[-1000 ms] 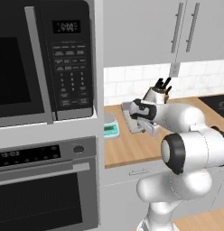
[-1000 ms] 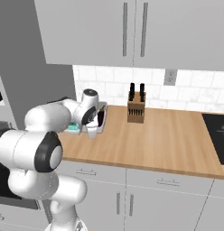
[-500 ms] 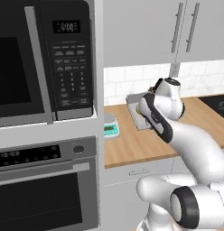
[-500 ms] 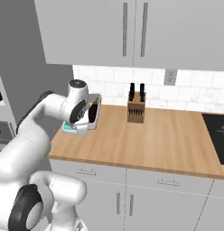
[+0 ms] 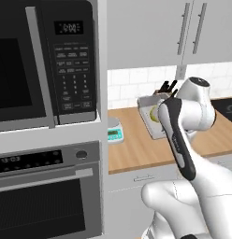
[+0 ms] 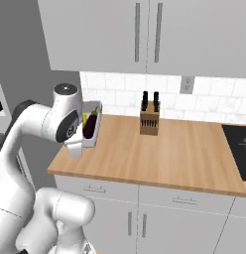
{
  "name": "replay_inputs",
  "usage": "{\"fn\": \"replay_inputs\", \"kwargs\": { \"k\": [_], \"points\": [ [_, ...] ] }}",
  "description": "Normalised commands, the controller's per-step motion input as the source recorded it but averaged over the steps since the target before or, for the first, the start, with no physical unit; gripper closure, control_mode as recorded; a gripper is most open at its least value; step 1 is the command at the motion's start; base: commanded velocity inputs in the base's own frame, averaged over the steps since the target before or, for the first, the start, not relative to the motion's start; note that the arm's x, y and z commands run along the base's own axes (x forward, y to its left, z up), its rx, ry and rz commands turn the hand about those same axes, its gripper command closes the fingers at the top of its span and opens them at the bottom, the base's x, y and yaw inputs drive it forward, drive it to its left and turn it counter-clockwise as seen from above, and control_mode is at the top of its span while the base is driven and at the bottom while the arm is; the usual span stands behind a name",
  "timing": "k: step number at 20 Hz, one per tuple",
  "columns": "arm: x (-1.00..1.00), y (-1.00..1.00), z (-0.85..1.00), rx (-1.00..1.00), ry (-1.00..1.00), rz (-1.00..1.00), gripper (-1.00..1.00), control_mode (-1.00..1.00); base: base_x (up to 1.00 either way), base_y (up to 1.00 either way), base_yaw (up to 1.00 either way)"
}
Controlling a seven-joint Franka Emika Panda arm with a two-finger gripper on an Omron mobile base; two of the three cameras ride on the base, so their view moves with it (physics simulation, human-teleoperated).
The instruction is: Take the meat container that has the chicken drumstick and place it on the second highest rack of the freezer. Then take the vegetable container that has the lemon and eggplant and place it on the highest rack of the freezer.
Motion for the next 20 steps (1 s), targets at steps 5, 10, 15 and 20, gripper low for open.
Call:
{"fn": "replay_inputs", "kwargs": {
  "k": [5,10,15,20],
  "points": [
    [-0.49,0.0,-0.02,0.0,0.0,0.0,1.0,-1.0,0.0,0.0,0.0],
    [-0.46,0.02,-0.02,0.0,0.0,0.0,1.0,-1.0,0.0,0.0,0.0],
    [-0.35,0.0,0.01,0.0,-0.03,0.0,1.0,1.0,-0.6,0.03,0.06],
    [0.0,0.0,0.0,0.0,0.0,0.0,1.0,1.0,-0.89,0.49,0.24]
  ]
}}
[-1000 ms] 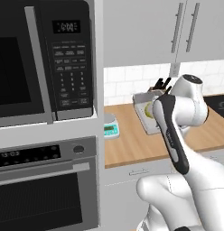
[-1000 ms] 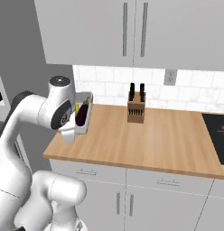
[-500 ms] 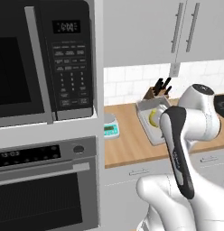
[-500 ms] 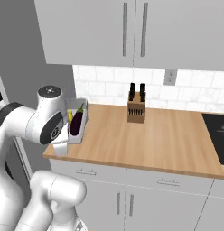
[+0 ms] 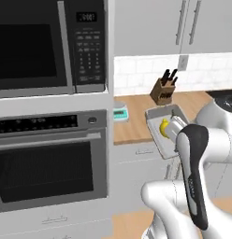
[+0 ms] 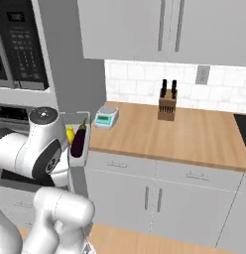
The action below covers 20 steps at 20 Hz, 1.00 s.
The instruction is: Take the meat container that has the chicken drumstick and place it on the second highest rack of the freezer. Then take the vegetable container that has the lemon and eggplant and place it on the highest rack of the freezer.
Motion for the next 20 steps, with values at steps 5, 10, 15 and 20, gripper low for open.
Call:
{"fn": "replay_inputs", "kwargs": {
  "k": [5,10,15,20],
  "points": [
    [0.0,0.0,0.0,0.0,0.0,0.0,1.0,1.0,-0.5,0.9,0.39],
    [0.0,0.0,0.0,0.0,0.0,0.0,1.0,1.0,-0.19,1.0,0.43],
    [0.0,0.0,0.0,0.0,0.0,0.0,1.0,1.0,-0.05,1.0,0.43],
    [0.0,0.0,0.0,0.0,0.0,0.0,1.0,1.0,0.0,1.0,0.42]
  ]
}}
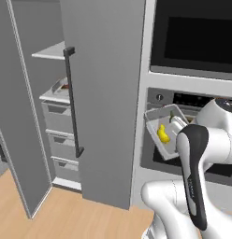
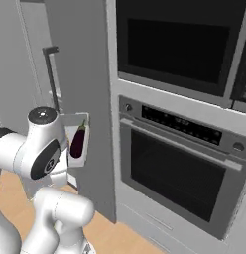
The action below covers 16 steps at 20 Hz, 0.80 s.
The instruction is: Take the meat container that has the chicken drumstick and place it on the second highest rack of the freezer. Then take the vegetable container that has the lemon and eggplant and place it on the highest rack of the freezer.
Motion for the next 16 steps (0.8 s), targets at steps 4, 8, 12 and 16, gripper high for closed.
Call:
{"fn": "replay_inputs", "kwargs": {
  "k": [4,8,12,16],
  "points": [
    [0.0,0.0,0.0,0.0,0.0,0.0,1.0,1.0,0.35,1.0,0.33],
    [0.0,0.0,0.0,0.0,0.0,0.0,1.0,1.0,0.58,0.87,0.27],
    [0.0,0.0,0.0,0.0,0.0,0.0,1.0,1.0,0.7,0.59,0.14],
    [0.0,0.0,0.0,0.0,0.0,0.0,1.0,1.0,0.65,0.59,0.03]
  ]
}}
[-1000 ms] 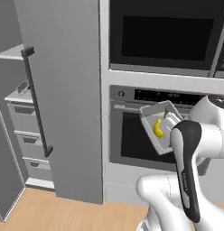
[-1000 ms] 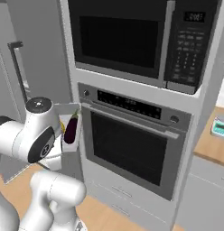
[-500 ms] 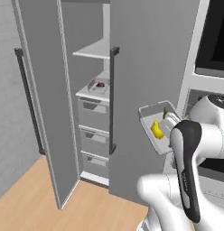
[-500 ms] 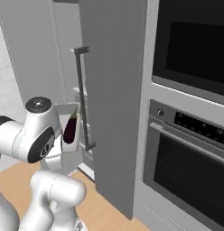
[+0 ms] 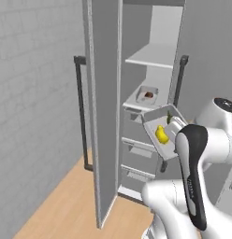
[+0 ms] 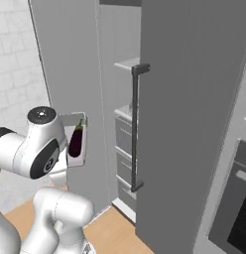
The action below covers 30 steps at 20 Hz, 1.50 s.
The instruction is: Take the meat container that has the chicken drumstick and place it on the second highest rack of the freezer. Then take the vegetable container that has the lemon and eggplant and place it on the highest rack of the freezer.
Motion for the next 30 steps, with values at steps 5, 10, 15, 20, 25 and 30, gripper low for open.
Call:
{"fn": "replay_inputs", "kwargs": {
  "k": [5,10,15,20,25,30],
  "points": [
    [0.0,0.0,0.0,0.0,0.0,0.0,1.0,1.0,0.46,0.29,-0.07],
    [0.0,0.0,0.0,0.0,0.0,0.0,1.0,1.0,0.49,0.24,-0.19],
    [0.0,0.0,0.0,0.0,0.0,0.0,1.0,1.0,0.51,0.26,-0.33],
    [0.0,0.0,0.0,0.0,0.0,0.0,1.0,1.0,0.56,0.27,-0.38],
    [0.0,0.0,0.0,0.0,0.0,0.0,1.0,1.0,0.08,0.07,-0.35],
    [0.0,0.0,0.0,0.0,0.0,0.0,1.0,1.0,0.0,0.0,-0.24]
  ]
}}
